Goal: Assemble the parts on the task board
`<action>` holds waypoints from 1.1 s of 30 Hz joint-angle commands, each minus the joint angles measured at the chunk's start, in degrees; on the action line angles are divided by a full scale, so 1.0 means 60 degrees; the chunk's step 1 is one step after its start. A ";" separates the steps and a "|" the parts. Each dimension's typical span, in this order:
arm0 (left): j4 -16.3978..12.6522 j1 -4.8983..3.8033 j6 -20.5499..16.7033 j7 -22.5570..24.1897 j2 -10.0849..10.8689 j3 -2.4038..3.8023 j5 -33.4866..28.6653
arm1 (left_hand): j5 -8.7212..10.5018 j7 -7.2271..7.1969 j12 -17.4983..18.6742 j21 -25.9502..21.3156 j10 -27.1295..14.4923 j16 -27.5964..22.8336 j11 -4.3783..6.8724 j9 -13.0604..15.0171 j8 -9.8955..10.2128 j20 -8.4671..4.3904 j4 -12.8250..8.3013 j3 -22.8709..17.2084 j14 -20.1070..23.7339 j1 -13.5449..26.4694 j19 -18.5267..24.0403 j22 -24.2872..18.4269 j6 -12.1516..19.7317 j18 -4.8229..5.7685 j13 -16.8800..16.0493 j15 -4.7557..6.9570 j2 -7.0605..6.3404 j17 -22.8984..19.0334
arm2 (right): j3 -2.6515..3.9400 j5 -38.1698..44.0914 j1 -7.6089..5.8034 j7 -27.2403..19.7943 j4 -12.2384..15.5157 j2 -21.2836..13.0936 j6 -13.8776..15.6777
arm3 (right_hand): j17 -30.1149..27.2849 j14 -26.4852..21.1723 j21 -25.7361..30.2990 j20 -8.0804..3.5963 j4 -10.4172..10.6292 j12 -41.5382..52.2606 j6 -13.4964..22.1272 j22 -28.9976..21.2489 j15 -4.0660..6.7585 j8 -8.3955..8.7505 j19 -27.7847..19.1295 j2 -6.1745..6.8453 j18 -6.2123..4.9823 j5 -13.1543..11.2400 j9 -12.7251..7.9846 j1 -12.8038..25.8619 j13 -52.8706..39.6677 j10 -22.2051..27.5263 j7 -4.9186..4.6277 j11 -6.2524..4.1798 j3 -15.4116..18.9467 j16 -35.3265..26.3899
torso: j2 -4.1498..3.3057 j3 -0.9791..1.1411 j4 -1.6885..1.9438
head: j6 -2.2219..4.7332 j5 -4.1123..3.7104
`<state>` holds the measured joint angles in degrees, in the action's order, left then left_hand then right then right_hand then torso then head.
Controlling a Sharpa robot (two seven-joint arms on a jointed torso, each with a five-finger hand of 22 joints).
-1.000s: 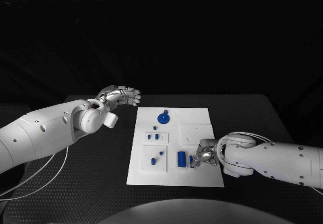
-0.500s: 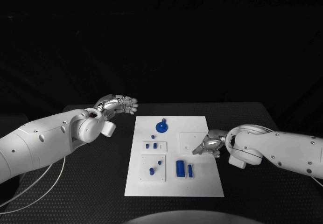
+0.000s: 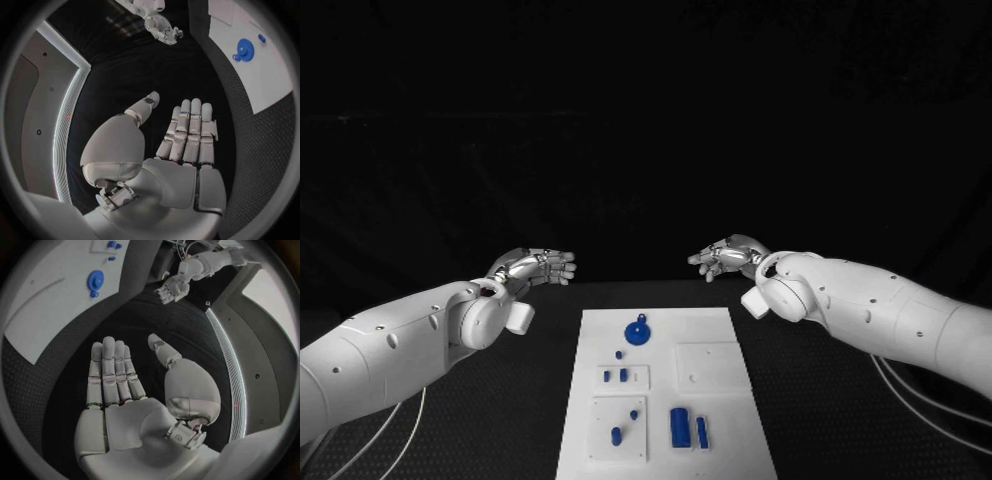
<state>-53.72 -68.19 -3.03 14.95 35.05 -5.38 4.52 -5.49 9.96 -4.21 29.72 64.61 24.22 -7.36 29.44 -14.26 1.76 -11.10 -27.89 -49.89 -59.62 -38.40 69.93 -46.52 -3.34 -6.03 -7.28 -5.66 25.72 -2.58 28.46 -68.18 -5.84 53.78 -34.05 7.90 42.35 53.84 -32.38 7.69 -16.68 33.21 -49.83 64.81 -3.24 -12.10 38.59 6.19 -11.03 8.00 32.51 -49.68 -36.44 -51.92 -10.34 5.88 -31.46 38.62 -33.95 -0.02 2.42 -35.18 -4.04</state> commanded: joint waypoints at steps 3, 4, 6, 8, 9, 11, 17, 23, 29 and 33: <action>0.0645 -0.0005 -0.0129 0.0697 -0.0426 0.0015 -0.0761 | -0.0013 -0.0198 0.0097 -0.0436 -0.0641 -0.0466 0.0070 -0.0113 0.0097 0.0050 -0.0077 0.0113 0.0638 0.0071 0.0646 -0.0015 0.0284 0.0254 0.0220 -0.0031 0.0002 -0.0091 | 0.0244 -0.1893 0.0225 -0.1422 -0.1191 0.0328 -0.0240 | -0.1293 -0.0978 0.1106 0.0441 0.0043 -0.2084 0.0395 -0.0529 -0.0831 0.0072 -0.1425 -0.0104 0.0325 0.0000 -0.0237 -0.0093 0.2461 0.0183 0.0147 0.0444 0.0234 -0.2118 | 0.0194 0.0006 -0.0021 | 0.0520 0.0119; 0.0737 -0.0005 -0.0140 0.0717 -0.0475 0.0015 -0.0790 | -0.0010 -0.0239 0.0098 -0.0553 -0.0813 -0.0582 0.0074 -0.0137 0.0140 0.0074 -0.0095 0.0129 0.0805 0.0075 0.0815 -0.0029 0.0377 0.0339 0.0282 -0.0060 -0.0008 -0.0128 | 0.0282 -0.1922 0.0270 -0.1467 -0.1243 0.0362 -0.0234 | -0.1421 -0.1058 0.1234 0.0493 0.0045 -0.2279 0.0432 -0.0608 -0.0862 0.0069 -0.1552 -0.0132 0.0340 -0.0045 -0.0268 -0.0070 0.2711 0.0178 0.0162 0.0432 0.0284 -0.2297 | 0.0207 0.0006 -0.0019 | 0.0572 0.0141; 0.0815 -0.0005 -0.0194 0.0746 -0.0502 0.0017 -0.0801 | 0.0011 -0.0295 0.0097 -0.0723 -0.1061 -0.0748 0.0100 -0.0166 0.0196 0.0098 -0.0103 0.0154 0.1050 0.0093 0.1037 -0.0050 0.0512 0.0462 0.0352 -0.0074 -0.0025 -0.0185 | 0.0326 -0.1957 0.0320 -0.1507 -0.1337 0.0445 -0.0264 | -0.1650 -0.1095 0.1459 0.0578 0.0066 -0.2610 0.0508 -0.0802 -0.0901 0.0060 -0.1627 -0.0193 0.0302 -0.0247 -0.0325 -0.0018 0.3144 0.0100 0.0196 0.0432 0.0365 -0.2583 | 0.0233 0.0003 -0.0011 | 0.0649 0.0154; 0.0909 -0.0005 -0.0203 0.0756 -0.0584 0.0018 -0.0808 | 0.0051 -0.0337 0.0098 -0.0826 -0.1236 -0.0823 0.0130 -0.0180 0.0219 0.0088 -0.0099 0.0174 0.1148 0.0104 0.1134 -0.0054 0.0595 0.0544 0.0371 -0.0072 -0.0032 -0.0207 | 0.0335 -0.1971 0.0392 -0.1518 -0.1381 0.0461 -0.0266 | -0.1902 -0.1030 0.1661 0.0671 0.0048 -0.2929 0.0573 -0.1025 -0.0898 0.0026 -0.1563 -0.0206 0.0193 -0.0249 -0.0400 -0.0020 0.3626 -0.0085 0.0203 0.0431 0.0446 -0.2834 | 0.0255 0.0006 -0.0017 | 0.0721 0.0192; 0.0939 -0.0004 -0.0175 0.0748 -0.0609 0.0018 -0.0808 | 0.0057 -0.0343 0.0100 -0.0840 -0.1271 -0.0832 0.0137 -0.0183 0.0224 0.0085 -0.0094 0.0179 0.1159 0.0110 0.1142 -0.0052 0.0611 0.0555 0.0373 -0.0072 -0.0031 -0.0209 | 0.0339 -0.2020 0.0439 -0.1523 -0.1414 0.0486 -0.0240 | -0.1972 -0.1011 0.1718 0.0706 0.0059 -0.3001 0.0574 -0.1082 -0.0904 0.0006 -0.1555 -0.0218 0.0167 -0.0240 -0.0424 -0.0007 0.3756 -0.0155 0.0184 0.0448 0.0478 -0.2896 | 0.0267 0.0011 -0.0008 | 0.0727 0.0207; 0.0949 -0.0003 -0.0159 0.0720 -0.0603 0.0017 -0.0808 | 0.0065 -0.0341 0.0099 -0.0857 -0.1306 -0.0845 0.0139 -0.0185 0.0226 0.0084 -0.0086 0.0190 0.1173 0.0125 0.1150 -0.0050 0.0625 0.0556 0.0373 -0.0073 -0.0034 -0.0212 | 0.0348 -0.2133 0.0551 -0.1549 -0.1536 0.0588 -0.0244 | -0.2114 -0.1021 0.1838 0.0765 0.0062 -0.3151 0.0587 -0.1196 -0.0906 -0.0025 -0.1565 -0.0236 0.0116 -0.0240 -0.0476 -0.0007 0.3999 -0.0235 0.0159 0.0463 0.0524 -0.3025 | 0.0281 0.0017 0.0002 | 0.0814 0.0256; 0.0596 0.0070 -0.0431 0.0531 -0.0453 0.0054 -0.0550 | 0.0916 -0.1660 0.0702 -0.4953 -1.0768 -0.4037 0.1227 -0.4906 0.2377 -0.0293 0.1850 0.4649 0.8315 0.9937 0.6401 -0.4954 0.7753 0.0556 0.1005 0.1213 0.0943 -0.4287 | 0.0346 -0.1712 0.0479 -0.1213 -0.1066 0.0407 0.0228 | -0.7058 -0.8973 0.5397 -0.1281 0.2780 -0.5535 0.8306 -1.0801 0.0541 0.2016 -0.6432 -0.1032 0.1839 -0.1334 -0.5419 0.8281 0.6073 0.8653 0.1724 -0.0979 0.5243 -0.6436 | 0.0298 0.0001 -0.0139 | 0.0502 0.0339; -0.0422 0.0265 -0.1416 0.0829 -0.0137 0.0184 -0.0581 | 0.0916 -0.1660 0.0702 -0.4953 -1.0768 -0.4037 0.1227 -0.4906 0.2377 -0.0293 0.1850 0.4649 0.8315 0.9937 0.6401 -1.1655 0.7753 0.0556 0.1005 0.1213 0.0943 -0.4287 | 0.0358 -0.2147 0.0602 -0.1612 -0.0048 0.0095 0.1062 | -0.7058 -0.8973 0.5397 -0.1281 0.2780 -0.5535 0.8306 -1.0801 0.0541 0.2016 -0.6432 -0.1032 0.1839 -0.1334 -0.5419 0.8281 0.6073 0.8653 0.1724 -0.0979 0.5243 -0.6436 | 0.0441 0.0003 -0.0371 | 0.0180 0.0632; -0.2240 0.0612 -0.3174 0.1362 0.0427 0.0414 -0.0637 | 0.0916 -0.1660 0.0702 -0.4953 -1.0768 -0.4037 0.1227 -0.4906 0.2377 -0.0293 0.1850 0.4649 0.8315 0.9937 0.6401 -1.1655 0.7753 0.0556 0.1005 0.1213 0.0943 -0.4287 | 0.0380 -0.2924 0.0822 -0.2324 0.1770 -0.0464 0.2550 | -0.7058 -0.8973 0.5397 -0.1281 0.2780 -0.5535 0.8306 -1.0801 0.0541 0.2016 -0.6432 -0.1032 0.1839 -0.1334 -0.5419 0.8281 0.6073 0.8653 0.1724 -0.0979 0.5243 -0.6436 | 0.0461 0.0003 -0.0404 | 0.0133 0.0674; -0.3462 0.0846 -0.4356 0.1719 0.0806 0.0570 -0.0674 | 0.0916 -0.1660 0.0702 -0.4953 -1.0768 -0.4037 0.1227 -0.4906 0.2377 -0.0293 0.1850 0.4649 0.8315 0.9937 0.6401 -1.1655 0.7753 0.0556 0.1005 0.1213 0.0943 -0.4287 | 0.0394 -0.3446 0.0969 -0.2803 0.2993 -0.0840 0.3551 | -0.7058 -0.8973 0.5397 -0.1281 0.2780 -0.5535 0.8306 -1.0801 0.0541 0.2016 -0.6432 -0.1032 0.1839 -0.1334 -0.5419 0.8281 0.6073 0.8653 0.1724 -0.0979 0.5243 -0.6436 | 0.0461 0.0003 -0.0404 | 0.0133 0.0674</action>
<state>-73.13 -63.31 -19.76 21.07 39.70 -2.05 0.93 -0.49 0.19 -0.39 0.82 1.82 0.70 -0.08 0.84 -0.48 -0.02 -0.37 -1.04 -1.52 -2.21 -1.22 4.36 -1.51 -0.44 -0.17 -0.30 -0.15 0.72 -0.25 12.19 -62.52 -17.66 70.39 -38.74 21.34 0.38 0.58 -0.32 0.13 -0.14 0.36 -0.58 0.81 -0.09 -0.28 0.50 0.04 -0.79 0.22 0.38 -0.56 -0.20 -0.66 -0.06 0.06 -0.38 0.32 -31.24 -0.01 0.09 -34.36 -0.02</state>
